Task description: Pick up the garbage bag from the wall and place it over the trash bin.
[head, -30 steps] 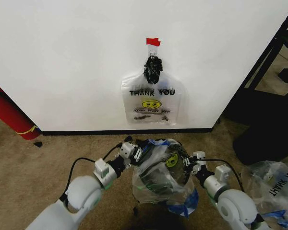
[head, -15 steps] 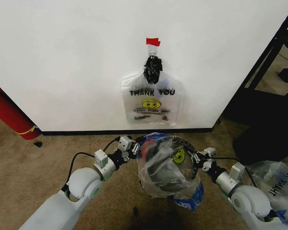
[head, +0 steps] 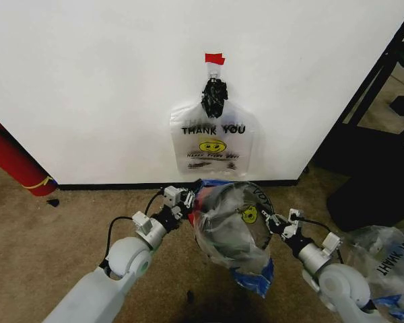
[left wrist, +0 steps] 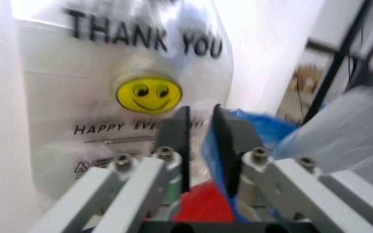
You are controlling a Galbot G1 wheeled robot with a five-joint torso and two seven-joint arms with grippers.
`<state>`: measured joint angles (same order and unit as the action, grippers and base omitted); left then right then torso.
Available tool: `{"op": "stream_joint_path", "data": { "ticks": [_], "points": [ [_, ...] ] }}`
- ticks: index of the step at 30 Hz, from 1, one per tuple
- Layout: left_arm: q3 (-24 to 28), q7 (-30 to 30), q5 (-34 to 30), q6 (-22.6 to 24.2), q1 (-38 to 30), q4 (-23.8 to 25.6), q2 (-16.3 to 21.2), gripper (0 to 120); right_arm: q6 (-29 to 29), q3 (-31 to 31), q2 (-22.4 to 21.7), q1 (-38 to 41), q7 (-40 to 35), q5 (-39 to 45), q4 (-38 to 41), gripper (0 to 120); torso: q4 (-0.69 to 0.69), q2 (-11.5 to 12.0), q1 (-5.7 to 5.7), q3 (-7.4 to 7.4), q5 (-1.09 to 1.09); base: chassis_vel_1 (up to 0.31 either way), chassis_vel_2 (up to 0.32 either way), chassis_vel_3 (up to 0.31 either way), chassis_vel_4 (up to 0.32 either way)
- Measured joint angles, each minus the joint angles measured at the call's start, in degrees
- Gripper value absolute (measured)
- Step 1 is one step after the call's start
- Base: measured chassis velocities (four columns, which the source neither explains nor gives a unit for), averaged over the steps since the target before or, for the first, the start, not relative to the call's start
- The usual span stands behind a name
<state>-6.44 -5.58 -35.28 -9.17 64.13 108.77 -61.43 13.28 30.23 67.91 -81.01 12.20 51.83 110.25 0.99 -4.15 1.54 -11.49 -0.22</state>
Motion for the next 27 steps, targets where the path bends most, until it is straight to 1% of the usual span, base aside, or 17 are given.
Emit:
{"op": "stream_joint_path", "data": {
  "ticks": [1,3,5,8,9,10,12,15,16,17,18,19,21,22,24,25,27],
  "points": [
    [0.0,0.0,0.0,0.0,0.0,0.0,0.0,22,0.0,0.0,0.0,0.0,0.0,0.0,0.0,0,0.0,0.0,0.0,0.0,0.0,0.0,0.0,0.0,0.0],
    [-1.16,1.57,-2.02,-0.94,1.67,0.95,-1.2,30,-0.63,-0.59,0.96,0.02,-3.51,0.68,0.08,0,-0.01,0.0,0.0,0.0,0.0,0.0,0.0,0.0,0.0],
    [-1.74,5.63,-2.49,-1.11,2.65,1.55,-2.72,38,-0.88,-1.08,1.84,0.07,-7.25,1.54,0.25,0,0.0,0.0,0.0,0.0,0.0,0.0,0.0,0.0,0.0],
    [-2.43,16.17,-1.79,2.12,4.07,3.04,-4.51,51,-1.24,-1.4,2.8,0.09,-11.9,3.11,1.07,0,0.02,0.0,0.0,0.0,-0.01,0.0,0.0,0.0,0.0],
    [-2.43,16.17,-1.79,2.12,4.07,3.04,-4.51,51,-1.24,-1.4,2.8,0.09,-11.9,3.11,1.07,0,0.02,0.0,0.0,0.0,-0.01,0.0,0.0,0.0,0.0],
    [-2.85,20.43,-1.0,4.27,4.92,4.0,-4.78,55,-1.53,-1.44,3.11,0.06,-13.43,3.64,1.39,0,0.02,0.0,0.0,0.0,0.0,0.0,0.0,0.0,0.0],
    [-3.87,26.11,0.79,9.03,7.1,6.6,-4.87,62,-2.16,-1.45,3.55,-0.05,-15.55,4.45,1.72,0,0.0,0.0,0.0,0.0,-0.01,0.0,0.0,0.0,0.0],
    [-4.69,32.24,2.4,17.11,12.95,14.0,-4.0,75,-3.4,-1.61,3.64,-0.2,-18.22,5.44,1.83,0,-0.01,0.0,0.0,0.0,0.0,0.0,0.0,0.0,0.0],
    [-4.33,34.36,1.76,19.98,16.07,17.63,-3.49,80,-3.85,-1.66,3.63,-0.12,-19.64,5.96,1.82,0,-0.01,0.0,0.0,0.0,0.0,0.0,0.0,0.0,0.0],
    [-4.33,34.36,1.76,19.98,16.07,17.63,-3.49,80,-3.85,-1.66,3.63,-0.12,-19.64,5.96,1.82,0,-0.01,0.0,0.0,0.0,0.0,0.0,0.0,0.0,0.0],
    [-3.45,35.79,0.0,22.29,19.6,21.54,-3.08,85,-4.16,-1.66,3.63,0.09,-20.95,6.73,1.82,0,-0.01,0.0,0.0,0.01,0.0,0.0,0.0,0.0,0.0],
    [-2.72,36.0,-1.24,23.48,21.97,23.71,-2.99,88,-4.33,-1.64,3.62,0.33,-21.78,7.44,1.82,0,-0.01,0.0,0.0,0.01,0.01,0.0,0.0,0.0,0.0],
    [-1.35,34.76,-2.77,25.17,25.64,26.24,-3.16,95,-4.42,-1.56,3.69,0.7,-23.22,8.58,1.82,0,-0.02,0.0,-0.01,0.01,0.01,0.0,0.0,0.0,0.0],
    [-0.51,32.99,-3.83,26.62,27.14,27.14,-3.65,98,-4.45,-1.53,3.76,0.89,-23.87,9.07,1.84,0,-0.01,0.0,-0.01,0.01,0.01,0.0,0.0,0.0,0.0],
    [1.01,30.46,-6.0,30.46,28.26,27.88,-4.81,100,-4.46,-1.57,3.73,1.0,-24.3,9.59,2.17,0,0.0,0.0,0.0,0.01,0.01,0.0,0.0,0.0,0.0],
    [1.01,30.46,-6.0,30.46,28.26,27.88,-4.81,100,-4.46,-1.57,3.73,1.0,-24.3,9.59,2.17,0,0.0,0.0,0.0,0.01,0.01,0.0,0.0,0.0,0.0],
    [2.13,29.82,-7.56,32.13,28.08,27.87,-6.09,100,-4.46,-1.67,3.5,0.92,-24.32,9.81,2.58,0,0.0,0.0,0.0,0.01,0.01,0.0,0.0,0.0,0.0]
  ]
}}
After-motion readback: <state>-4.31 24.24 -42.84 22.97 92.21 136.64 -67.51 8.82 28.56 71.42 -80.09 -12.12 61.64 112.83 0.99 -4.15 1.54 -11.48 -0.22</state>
